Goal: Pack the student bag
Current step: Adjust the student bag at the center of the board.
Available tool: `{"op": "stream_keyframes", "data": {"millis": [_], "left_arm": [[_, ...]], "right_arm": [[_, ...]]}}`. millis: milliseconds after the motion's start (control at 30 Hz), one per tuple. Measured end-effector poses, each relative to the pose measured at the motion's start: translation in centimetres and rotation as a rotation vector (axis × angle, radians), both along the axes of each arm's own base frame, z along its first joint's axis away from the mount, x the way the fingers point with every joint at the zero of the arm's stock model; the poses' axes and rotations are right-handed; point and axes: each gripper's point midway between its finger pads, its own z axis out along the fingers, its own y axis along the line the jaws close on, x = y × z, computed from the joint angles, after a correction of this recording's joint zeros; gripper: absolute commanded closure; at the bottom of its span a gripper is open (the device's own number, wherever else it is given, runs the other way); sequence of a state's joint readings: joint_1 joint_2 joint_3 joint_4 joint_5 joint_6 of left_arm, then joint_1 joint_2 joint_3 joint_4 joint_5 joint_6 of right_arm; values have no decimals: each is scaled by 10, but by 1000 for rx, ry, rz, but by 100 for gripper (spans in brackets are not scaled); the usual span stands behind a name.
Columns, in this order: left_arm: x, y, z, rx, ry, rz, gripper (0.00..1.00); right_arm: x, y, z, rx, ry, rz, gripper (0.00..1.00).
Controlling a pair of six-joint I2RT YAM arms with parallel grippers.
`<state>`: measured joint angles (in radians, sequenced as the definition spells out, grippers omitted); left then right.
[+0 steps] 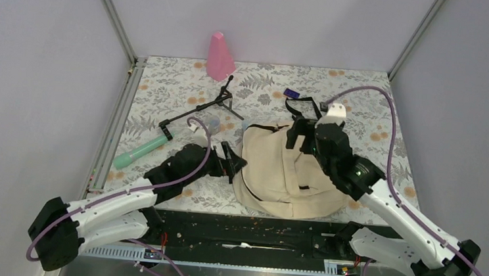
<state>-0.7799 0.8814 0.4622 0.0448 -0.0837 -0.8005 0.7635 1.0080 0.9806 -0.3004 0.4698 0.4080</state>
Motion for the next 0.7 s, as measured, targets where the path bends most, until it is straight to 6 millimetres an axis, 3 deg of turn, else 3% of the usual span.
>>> {"op": "stream_keyframes", "data": {"millis": [167, 300, 367, 500, 600, 633, 700], "left_arm": [[-17, -22, -23, 17, 79, -59, 3], [-19, -26, -35, 17, 112, -53, 13], [-17, -29, -40, 17, 122, -51, 27], [-14, -34, -56, 45, 147, -58, 68], [-12, -38, -61, 67, 150, -68, 92], [-11, -39, -60, 73, 144, -72, 99], [-7, -42, -55, 81, 128, -79, 100]], "right_arm": [[-29, -33, -59, 7, 127, -68, 3], [-56, -47, -96, 71, 237, -125, 11], [-66, -50, -105, 132, 272, -155, 15], [-83, -53, -124, 299, 330, -226, 24], [-96, -53, -145, 394, 387, -268, 28], [-99, -53, -150, 413, 404, -279, 28], [-106, -52, -162, 472, 443, -303, 28]]}}
